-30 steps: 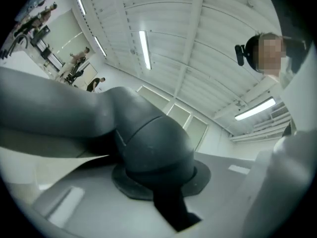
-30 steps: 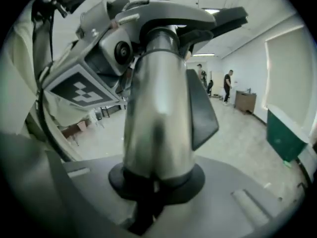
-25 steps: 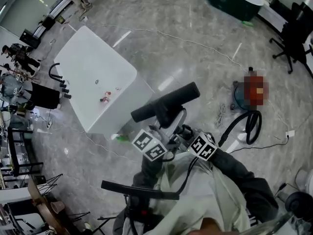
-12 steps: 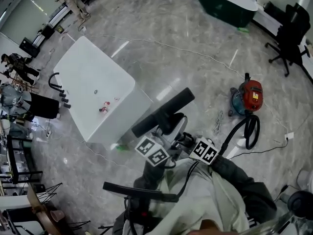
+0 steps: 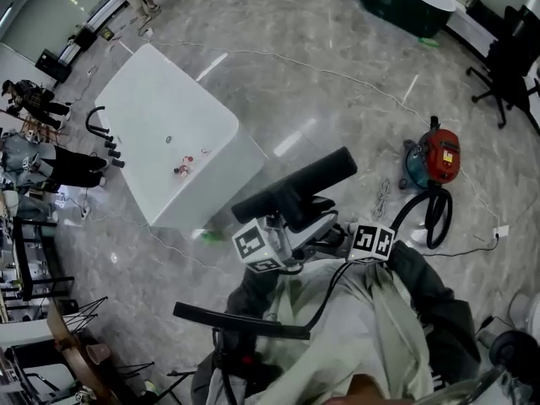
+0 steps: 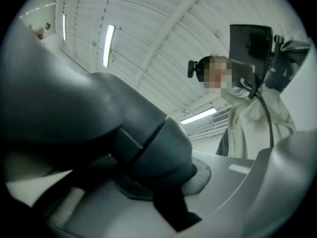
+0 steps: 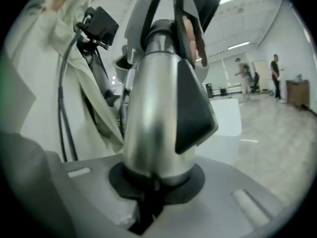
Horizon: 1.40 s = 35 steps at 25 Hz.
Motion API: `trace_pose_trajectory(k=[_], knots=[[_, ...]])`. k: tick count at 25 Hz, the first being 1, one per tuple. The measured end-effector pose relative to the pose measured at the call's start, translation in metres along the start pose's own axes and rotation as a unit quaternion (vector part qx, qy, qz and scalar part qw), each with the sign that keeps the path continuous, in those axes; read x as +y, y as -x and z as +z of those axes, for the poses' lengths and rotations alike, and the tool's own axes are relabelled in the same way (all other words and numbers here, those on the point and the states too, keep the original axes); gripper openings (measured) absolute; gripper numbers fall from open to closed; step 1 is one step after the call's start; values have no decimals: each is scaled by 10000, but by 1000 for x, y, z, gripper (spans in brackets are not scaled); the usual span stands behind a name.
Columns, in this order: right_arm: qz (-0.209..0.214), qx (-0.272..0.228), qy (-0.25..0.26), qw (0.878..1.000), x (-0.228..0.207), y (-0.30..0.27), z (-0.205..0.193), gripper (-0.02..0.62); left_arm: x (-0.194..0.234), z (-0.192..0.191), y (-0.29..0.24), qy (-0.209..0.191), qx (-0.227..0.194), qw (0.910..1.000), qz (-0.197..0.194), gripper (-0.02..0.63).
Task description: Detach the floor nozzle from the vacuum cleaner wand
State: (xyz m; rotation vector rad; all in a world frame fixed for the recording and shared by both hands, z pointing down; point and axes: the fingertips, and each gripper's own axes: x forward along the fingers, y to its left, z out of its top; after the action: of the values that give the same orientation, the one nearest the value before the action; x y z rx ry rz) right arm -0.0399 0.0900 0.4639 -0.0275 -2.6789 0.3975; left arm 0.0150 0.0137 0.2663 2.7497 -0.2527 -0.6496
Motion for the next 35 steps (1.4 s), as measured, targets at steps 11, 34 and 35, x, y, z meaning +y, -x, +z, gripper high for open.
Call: trace_pose_trajectory(k=[11, 34, 35], knots=[[-3272, 683, -394, 9417, -75, -16, 0, 37, 99, 0, 51, 519, 170, 9398, 3374, 72], [-3497, 340, -286, 9358, -78, 14, 14, 37, 79, 9, 9, 282, 342, 9631, 2653, 72], [-3293, 259, -199, 9437, -75, 12, 16, 37, 73, 12, 7, 230, 309, 9691, 2435, 71]])
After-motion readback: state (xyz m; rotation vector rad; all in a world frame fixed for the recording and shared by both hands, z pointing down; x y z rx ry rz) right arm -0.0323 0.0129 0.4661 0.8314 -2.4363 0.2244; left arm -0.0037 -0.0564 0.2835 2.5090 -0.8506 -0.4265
